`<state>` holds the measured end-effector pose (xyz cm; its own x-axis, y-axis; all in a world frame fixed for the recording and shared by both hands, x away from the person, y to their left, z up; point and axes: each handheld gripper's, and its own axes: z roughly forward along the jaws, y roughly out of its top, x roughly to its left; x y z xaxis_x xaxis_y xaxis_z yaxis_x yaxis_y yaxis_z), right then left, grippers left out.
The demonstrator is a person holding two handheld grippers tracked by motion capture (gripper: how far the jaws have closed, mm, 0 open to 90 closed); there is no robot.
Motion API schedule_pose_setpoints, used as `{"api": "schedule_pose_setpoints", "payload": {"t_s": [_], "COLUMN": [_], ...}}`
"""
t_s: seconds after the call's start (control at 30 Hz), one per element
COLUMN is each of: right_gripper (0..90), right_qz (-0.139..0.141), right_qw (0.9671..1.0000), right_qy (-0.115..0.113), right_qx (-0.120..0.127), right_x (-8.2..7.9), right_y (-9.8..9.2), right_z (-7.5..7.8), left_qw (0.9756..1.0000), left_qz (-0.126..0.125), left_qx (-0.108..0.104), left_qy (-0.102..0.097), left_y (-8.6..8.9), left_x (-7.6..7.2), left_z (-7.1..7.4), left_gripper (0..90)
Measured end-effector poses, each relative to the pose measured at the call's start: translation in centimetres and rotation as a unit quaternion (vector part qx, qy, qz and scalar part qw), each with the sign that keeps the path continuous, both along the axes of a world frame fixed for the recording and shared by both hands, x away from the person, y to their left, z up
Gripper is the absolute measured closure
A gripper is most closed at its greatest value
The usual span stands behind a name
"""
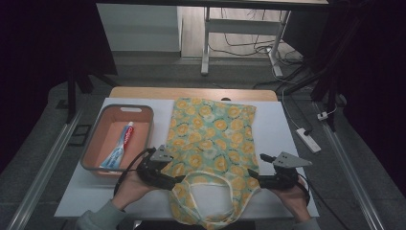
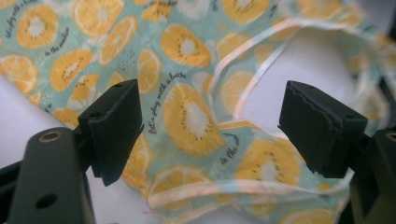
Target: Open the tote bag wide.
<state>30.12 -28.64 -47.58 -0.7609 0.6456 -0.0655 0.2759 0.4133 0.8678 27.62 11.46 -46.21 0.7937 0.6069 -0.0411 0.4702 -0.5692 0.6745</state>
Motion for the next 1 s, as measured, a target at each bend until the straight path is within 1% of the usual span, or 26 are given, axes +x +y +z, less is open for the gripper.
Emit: {"api": "schedule_pose_setpoints", "payload": {"t_s": [0.03,0.1,0.13,0.2,0.3,0.33,0.37,0.43,0.47,0.5,0.53,0.57,0.6,0.67,0.7,0.8,0.9,0.93,0.97,1.0], "right_gripper": [25.1,25.1,25.1,25.1,25.1,25.1,25.1,25.1,25.1,25.1,25.1,25.1,25.1,25.1,25.1,25.1,25.1,25.1,25.1,25.1], "right_qz": [0.0,0.002,0.003,0.002,0.002,0.002,0.002,0.003,0.003,0.003,0.004,0.004,0.004,0.004,0.004,0.006,0.01,0.01,0.021,0.021], "right_qw": [1.0,1.0,1.0,1.0,1.0,1.0,1.0,1.0,1.0,1.0,1.0,0.9999,0.9999,0.9999,0.9999,0.9999,0.9998,0.9997,0.9993,0.9993], "right_qy": [0.0,0.0,0.001,0.001,0.002,0.002,0.002,0.002,0.002,0.003,0.003,0.002,0.002,0.001,0.002,0.003,-0.001,-0.002,0.002,0.002], "right_qx": [0.0,-0.001,-0.003,-0.003,-0.003,-0.003,-0.003,-0.004,-0.005,-0.006,-0.008,-0.012,-0.012,-0.013,-0.012,-0.012,-0.016,-0.024,-0.031,-0.031], "right_x": [0.0,0.0,0.0,0.0,0.0,0.0,0.0,0.0,0.0,-0.1,-0.1,-0.1,-0.1,-0.1,-0.1,-0.2,-0.3,-0.5,-0.7,-0.7], "right_y": [0.1,0.1,0.1,0.1,0.1,0.1,0.1,0.2,0.2,0.2,0.3,0.3,0.3,0.3,0.3,0.3,0.5,0.6,0.9,0.9], "right_z": [0.0,-0.1,-0.1,-0.1,-0.2,-0.2,-0.2,-0.3,-0.3,-0.3,-0.3,-0.3,-0.3,-0.4,-0.4,-0.4,-0.2,-0.1,0.2,0.2], "left_qw": [0.9999,0.9998,0.9997,0.9996,0.9989,0.9987,0.9984,0.9977,0.9973,0.9969,0.9964,0.9959,0.9957,0.9955,0.9955,0.9966,0.9982,0.9984,0.9986,0.9987], "left_qz": [0.001,0.004,0.004,0.007,0.016,0.016,0.02,0.029,0.033,0.035,0.037,0.036,0.033,0.031,0.029,0.026,0.018,0.018,0.019,0.019], "left_qx": [0.01,0.02,0.023,0.022,0.035,0.038,0.042,0.053,0.057,0.062,0.068,0.072,0.073,0.074,0.074,0.063,0.03,0.017,0.008,-0.005], "left_qy": [0.002,0.007,0.008,0.018,0.027,0.029,0.031,0.031,0.033,0.034,0.037,0.041,0.045,0.05,0.05,0.045,0.049,0.05,0.049,0.048], "left_y": [-0.3,-0.8,-0.9,-1.1,-1.4,-1.4,-1.5,-1.7,-1.8,-1.8,-1.9,-1.9,-1.9,-1.9,-1.8,-1.5,-0.8,-0.5,-0.3,0.0], "left_x": [0.2,0.4,0.4,0.5,0.6,0.6,0.6,0.6,0.6,0.7,0.7,0.8,0.9,1.0,1.0,0.8,0.7,0.7,0.7,0.6], "left_z": [-0.2,-0.6,-0.8,-1.2,-1.8,-2.0,-2.2,-2.5,-2.6,-2.8,-3.0,-3.2,-3.3,-3.5,-3.4,-3.1,-2.6,-2.3,-2.1,-1.6], "left_gripper": [22.6,24.4,25.1,27.4,29.6,33.0,33.0,37.5,42.1,49.1,54.1,66.4,66.4,77.2,85.6,87.8,88.0,88.0,88.1,88.1]}}
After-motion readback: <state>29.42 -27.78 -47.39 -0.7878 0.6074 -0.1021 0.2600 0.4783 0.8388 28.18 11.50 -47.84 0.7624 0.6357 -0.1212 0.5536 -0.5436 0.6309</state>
